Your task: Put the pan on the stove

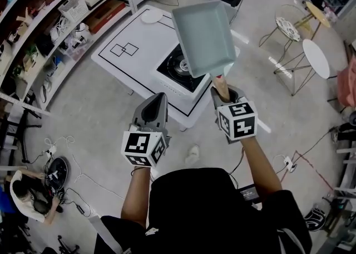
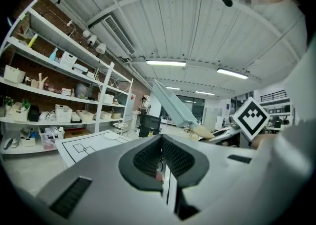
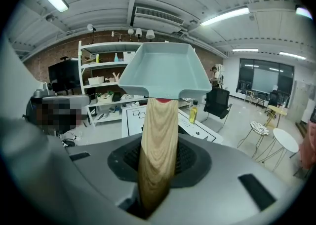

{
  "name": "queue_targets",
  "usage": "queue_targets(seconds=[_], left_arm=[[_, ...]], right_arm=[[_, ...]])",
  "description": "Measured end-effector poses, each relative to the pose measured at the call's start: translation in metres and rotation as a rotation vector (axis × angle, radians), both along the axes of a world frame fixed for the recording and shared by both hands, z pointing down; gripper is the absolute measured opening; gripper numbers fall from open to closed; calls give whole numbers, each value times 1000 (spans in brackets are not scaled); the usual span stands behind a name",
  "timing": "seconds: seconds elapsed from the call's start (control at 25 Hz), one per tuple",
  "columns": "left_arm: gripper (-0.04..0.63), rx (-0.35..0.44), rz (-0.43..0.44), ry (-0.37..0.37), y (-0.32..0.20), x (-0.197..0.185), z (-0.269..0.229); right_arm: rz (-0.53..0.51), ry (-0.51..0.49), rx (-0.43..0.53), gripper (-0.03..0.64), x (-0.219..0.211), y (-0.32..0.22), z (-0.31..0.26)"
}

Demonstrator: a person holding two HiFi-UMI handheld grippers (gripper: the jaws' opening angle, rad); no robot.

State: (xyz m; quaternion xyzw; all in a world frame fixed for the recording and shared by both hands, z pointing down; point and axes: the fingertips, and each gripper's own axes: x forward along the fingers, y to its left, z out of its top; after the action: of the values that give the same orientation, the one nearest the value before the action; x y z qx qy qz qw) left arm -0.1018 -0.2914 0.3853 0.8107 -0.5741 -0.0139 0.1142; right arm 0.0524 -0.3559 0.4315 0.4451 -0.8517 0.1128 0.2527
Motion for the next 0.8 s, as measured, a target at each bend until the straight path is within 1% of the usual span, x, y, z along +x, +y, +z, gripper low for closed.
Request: queue_targets(seconds=[0.28,0.8], left_arm=[[10,-23,-43,2,-32,1,4],[11,-60,-105,-3,-53,-2,22]], right_arm=[[-76,56,-61,83,-3,-35,16],[-174,161,-177,83,-4,-67,58]])
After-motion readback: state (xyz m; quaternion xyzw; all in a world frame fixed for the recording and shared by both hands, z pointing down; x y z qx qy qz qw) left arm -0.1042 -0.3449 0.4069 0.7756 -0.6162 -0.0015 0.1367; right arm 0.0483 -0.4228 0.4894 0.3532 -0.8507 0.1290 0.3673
